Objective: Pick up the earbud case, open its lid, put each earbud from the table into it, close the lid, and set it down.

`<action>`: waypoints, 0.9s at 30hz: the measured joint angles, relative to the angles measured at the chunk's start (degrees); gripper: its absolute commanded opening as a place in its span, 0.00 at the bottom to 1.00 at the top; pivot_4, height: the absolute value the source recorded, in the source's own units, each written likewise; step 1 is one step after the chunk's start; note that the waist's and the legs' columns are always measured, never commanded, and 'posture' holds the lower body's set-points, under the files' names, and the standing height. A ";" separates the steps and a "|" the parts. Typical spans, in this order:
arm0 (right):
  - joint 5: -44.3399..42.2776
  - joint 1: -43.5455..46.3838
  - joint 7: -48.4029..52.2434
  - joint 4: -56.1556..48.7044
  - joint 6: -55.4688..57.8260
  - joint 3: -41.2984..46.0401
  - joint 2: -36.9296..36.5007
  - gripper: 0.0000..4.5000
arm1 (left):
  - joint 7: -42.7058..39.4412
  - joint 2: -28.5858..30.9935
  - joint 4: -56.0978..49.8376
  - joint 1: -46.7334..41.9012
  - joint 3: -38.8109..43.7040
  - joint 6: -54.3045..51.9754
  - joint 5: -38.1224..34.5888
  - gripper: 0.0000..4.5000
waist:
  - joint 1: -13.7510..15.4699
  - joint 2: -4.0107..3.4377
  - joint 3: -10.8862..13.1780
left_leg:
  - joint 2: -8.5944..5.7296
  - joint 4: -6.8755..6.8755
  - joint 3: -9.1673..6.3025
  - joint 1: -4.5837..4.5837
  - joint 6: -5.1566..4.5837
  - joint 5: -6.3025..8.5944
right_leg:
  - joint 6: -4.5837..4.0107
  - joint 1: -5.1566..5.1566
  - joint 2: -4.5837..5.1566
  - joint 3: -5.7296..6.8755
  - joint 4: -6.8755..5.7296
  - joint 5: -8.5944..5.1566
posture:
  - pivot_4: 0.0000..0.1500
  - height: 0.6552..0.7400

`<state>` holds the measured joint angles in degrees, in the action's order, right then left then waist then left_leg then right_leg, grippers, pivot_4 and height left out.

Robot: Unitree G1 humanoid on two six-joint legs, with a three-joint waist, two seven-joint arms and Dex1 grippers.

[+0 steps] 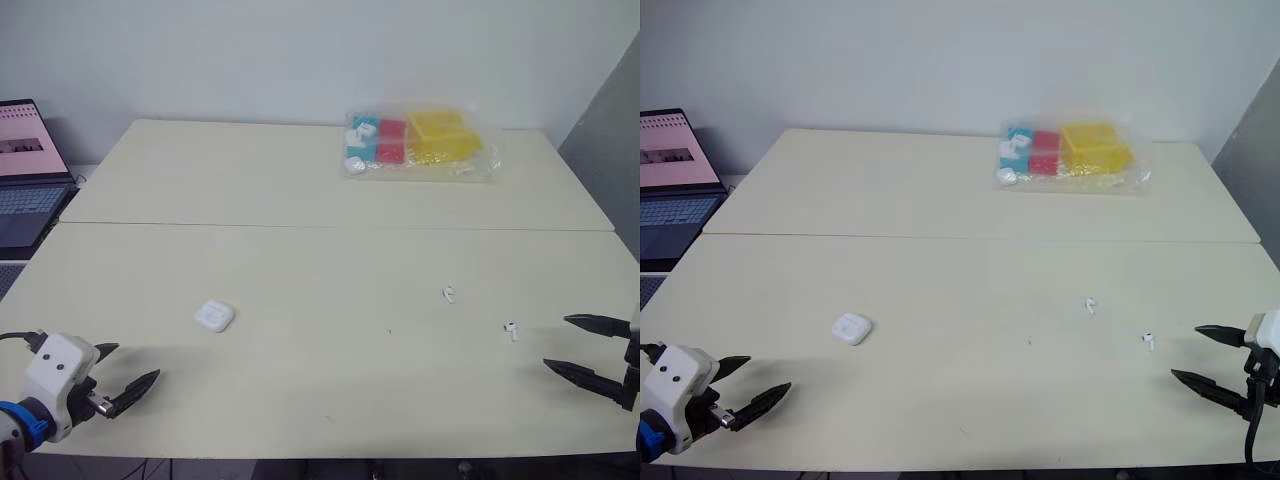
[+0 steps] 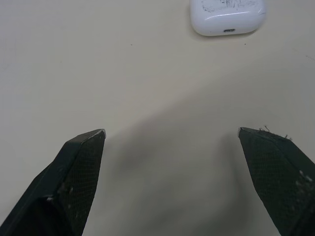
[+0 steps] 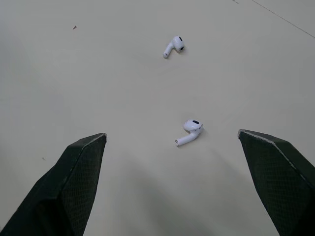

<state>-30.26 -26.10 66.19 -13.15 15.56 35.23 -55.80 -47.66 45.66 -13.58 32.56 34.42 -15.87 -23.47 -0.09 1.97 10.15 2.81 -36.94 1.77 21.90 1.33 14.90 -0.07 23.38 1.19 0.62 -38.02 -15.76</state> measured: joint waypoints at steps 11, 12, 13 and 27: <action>2.02 1.36 -0.35 -0.01 0.03 -0.83 2.38 0.99 | -5.34 0.12 0.57 -5.37 0.08 -3.01 -5.02 1.00 | 0.00 -0.03 -0.02 | -0.02 -0.01 0.01 -0.03 0.00 0.00 | 0.26 -0.07 -0.01 -0.01 0.01 0.16 | 1.00 1.00; 2.06 1.33 -0.39 -0.01 0.03 -0.83 2.70 0.99 | -4.87 -0.16 0.49 -5.26 0.08 -2.25 -4.03 1.00 | -0.02 -0.02 -0.02 | -0.02 -0.01 0.00 -0.03 0.00 0.00 | 0.27 -0.07 -0.02 0.00 0.01 0.16 | 1.00 1.00; 2.09 1.32 -0.42 -0.06 0.03 -0.83 2.98 0.99 | -4.36 -0.25 0.35 -5.20 0.08 -2.00 -3.24 1.00 | -0.02 -0.01 -0.02 | -0.01 -0.01 -0.01 -0.03 0.00 0.00 | 0.27 -0.07 -0.02 0.00 0.01 0.17 | 1.00 1.00; 2.12 1.33 -1.35 -2.04 1.13 -0.85 4.17 0.99 | -8.77 -0.95 -1.87 -4.51 0.53 -7.69 -9.50 1.00 | -0.01 -0.01 -0.03 | -0.02 -0.05 -0.01 -0.06 0.00 0.00 | 0.27 -0.09 -0.02 -0.01 -0.03 0.17 | 1.00 1.00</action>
<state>-28.14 -24.77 64.85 -15.19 16.69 34.38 -51.63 -56.42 44.71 -15.45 28.06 34.95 -23.56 -32.98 -0.09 1.96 10.12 2.79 -36.99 1.76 21.84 1.33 14.90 0.20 23.29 1.16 0.61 -38.04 -15.58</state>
